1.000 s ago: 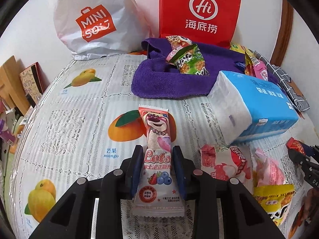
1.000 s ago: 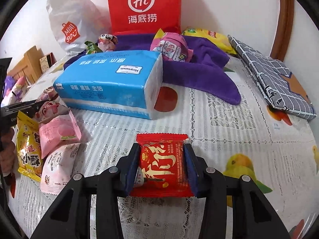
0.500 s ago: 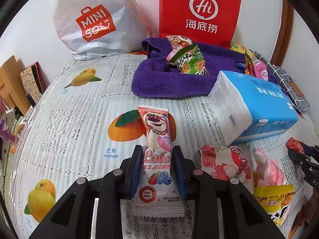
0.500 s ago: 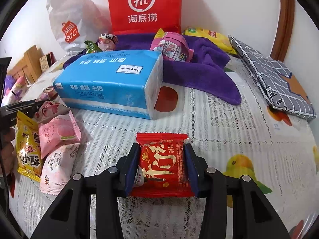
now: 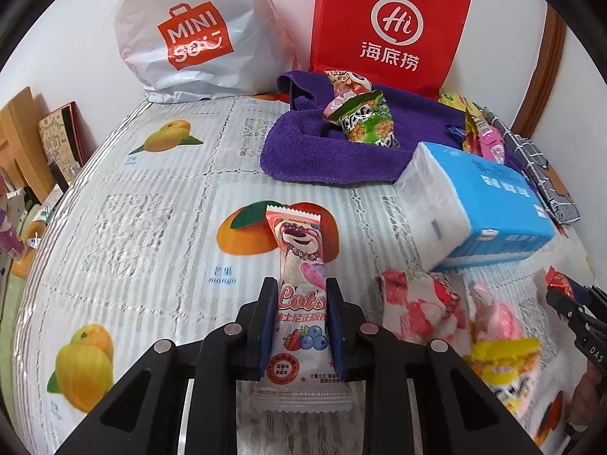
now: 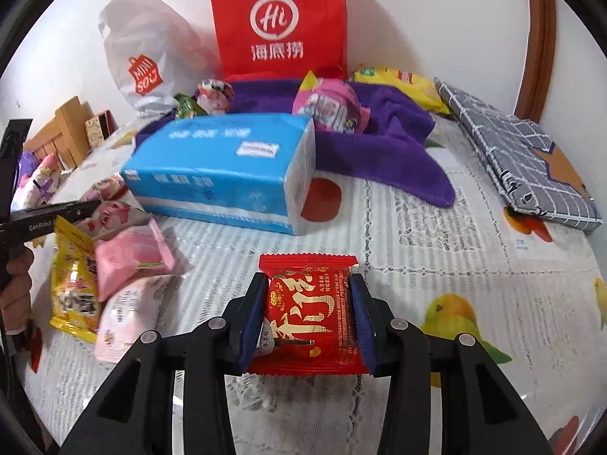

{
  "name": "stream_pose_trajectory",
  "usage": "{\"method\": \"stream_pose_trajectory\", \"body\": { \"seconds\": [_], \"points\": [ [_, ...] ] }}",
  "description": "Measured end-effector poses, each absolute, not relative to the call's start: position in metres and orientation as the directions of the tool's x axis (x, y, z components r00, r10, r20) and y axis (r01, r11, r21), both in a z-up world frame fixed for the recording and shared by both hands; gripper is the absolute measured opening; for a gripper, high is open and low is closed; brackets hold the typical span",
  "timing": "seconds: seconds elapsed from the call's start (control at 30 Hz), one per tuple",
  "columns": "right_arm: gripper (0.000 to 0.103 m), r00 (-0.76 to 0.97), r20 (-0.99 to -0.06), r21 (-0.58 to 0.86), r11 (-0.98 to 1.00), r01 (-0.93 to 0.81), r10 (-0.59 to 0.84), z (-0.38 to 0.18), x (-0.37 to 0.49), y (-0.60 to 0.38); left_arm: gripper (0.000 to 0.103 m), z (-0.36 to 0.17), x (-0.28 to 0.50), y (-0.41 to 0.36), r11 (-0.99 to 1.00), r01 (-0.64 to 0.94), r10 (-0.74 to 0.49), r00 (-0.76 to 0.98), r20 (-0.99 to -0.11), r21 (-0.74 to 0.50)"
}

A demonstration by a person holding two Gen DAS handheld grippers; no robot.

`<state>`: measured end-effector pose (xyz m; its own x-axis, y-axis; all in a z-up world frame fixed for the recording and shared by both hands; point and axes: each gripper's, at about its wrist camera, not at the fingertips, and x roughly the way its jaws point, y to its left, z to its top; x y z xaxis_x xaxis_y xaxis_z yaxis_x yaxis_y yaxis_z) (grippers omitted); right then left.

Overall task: Organize snacks
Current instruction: 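Lift both packets and carry them over the purple towel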

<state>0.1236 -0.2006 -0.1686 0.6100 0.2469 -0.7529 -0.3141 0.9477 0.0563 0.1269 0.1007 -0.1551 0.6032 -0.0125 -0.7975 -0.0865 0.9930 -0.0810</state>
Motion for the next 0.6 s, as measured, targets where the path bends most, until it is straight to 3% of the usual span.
{"method": "stream_pose_trajectory", "body": {
  "seconds": [0.6],
  "points": [
    [0.043, 0.72, -0.626, 0.071, 0.941, -0.33, 0.3, -0.088, 0.125, -0.188, 0.024, -0.085, 0.131, 0.084, 0.989, -0.033, -0.082, 0.673, -0.735, -0.141]
  ]
}}
